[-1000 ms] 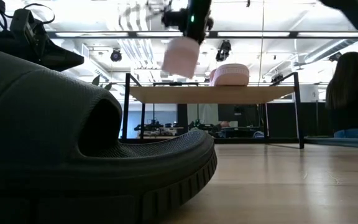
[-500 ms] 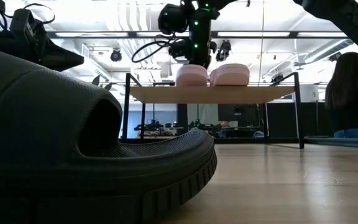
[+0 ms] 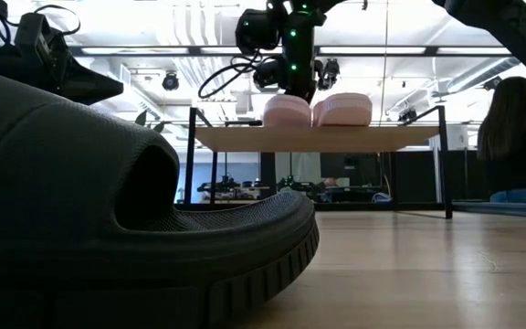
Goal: Pick and place slides into the shelf
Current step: Put the pink slipper on the shelf
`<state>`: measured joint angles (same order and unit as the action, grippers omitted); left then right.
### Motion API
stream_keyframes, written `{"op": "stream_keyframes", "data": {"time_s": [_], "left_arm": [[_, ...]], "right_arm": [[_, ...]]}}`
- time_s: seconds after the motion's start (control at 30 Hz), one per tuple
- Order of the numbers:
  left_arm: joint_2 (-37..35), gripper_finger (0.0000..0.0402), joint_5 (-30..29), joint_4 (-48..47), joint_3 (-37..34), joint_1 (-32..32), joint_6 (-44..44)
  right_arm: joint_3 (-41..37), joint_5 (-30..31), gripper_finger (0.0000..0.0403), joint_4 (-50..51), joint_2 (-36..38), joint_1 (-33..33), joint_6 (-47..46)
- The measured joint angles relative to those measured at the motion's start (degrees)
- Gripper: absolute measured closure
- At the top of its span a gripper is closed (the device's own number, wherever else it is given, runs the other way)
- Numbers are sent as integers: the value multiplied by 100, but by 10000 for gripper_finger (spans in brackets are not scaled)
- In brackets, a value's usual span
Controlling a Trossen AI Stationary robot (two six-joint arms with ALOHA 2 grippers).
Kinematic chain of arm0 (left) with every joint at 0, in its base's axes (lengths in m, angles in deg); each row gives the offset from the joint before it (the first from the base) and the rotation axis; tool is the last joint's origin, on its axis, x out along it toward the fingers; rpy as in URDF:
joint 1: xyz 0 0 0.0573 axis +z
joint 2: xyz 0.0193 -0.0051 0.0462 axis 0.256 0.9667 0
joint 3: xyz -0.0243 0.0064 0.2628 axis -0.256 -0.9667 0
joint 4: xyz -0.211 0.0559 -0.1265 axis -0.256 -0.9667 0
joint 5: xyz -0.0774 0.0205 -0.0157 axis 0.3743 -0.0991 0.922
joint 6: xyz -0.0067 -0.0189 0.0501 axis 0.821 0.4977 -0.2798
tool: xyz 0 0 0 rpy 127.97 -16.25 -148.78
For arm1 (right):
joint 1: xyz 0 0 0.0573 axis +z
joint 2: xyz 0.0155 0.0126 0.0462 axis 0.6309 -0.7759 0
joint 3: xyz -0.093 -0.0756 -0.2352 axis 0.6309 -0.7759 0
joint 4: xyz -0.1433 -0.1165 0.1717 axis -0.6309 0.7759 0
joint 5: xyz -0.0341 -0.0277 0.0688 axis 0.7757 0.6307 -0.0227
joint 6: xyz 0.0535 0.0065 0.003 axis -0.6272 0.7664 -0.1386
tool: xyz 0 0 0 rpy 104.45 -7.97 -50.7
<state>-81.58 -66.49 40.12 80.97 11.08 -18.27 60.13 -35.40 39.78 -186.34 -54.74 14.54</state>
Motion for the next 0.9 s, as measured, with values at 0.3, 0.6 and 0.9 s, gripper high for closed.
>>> {"op": "stream_keyframes", "data": {"time_s": [0.3,0.6,0.9], "left_arm": [[-7,393,1,0,0,0,1],[-4,393,1,0,0,-1,1],[0,393,1,1,1,-1,0]], "right_arm": [[-11,226,390,54,113,152,40],[-59,144,390,95,214,173,-264],[-267,-98,390,145,225,182,-478]]}}
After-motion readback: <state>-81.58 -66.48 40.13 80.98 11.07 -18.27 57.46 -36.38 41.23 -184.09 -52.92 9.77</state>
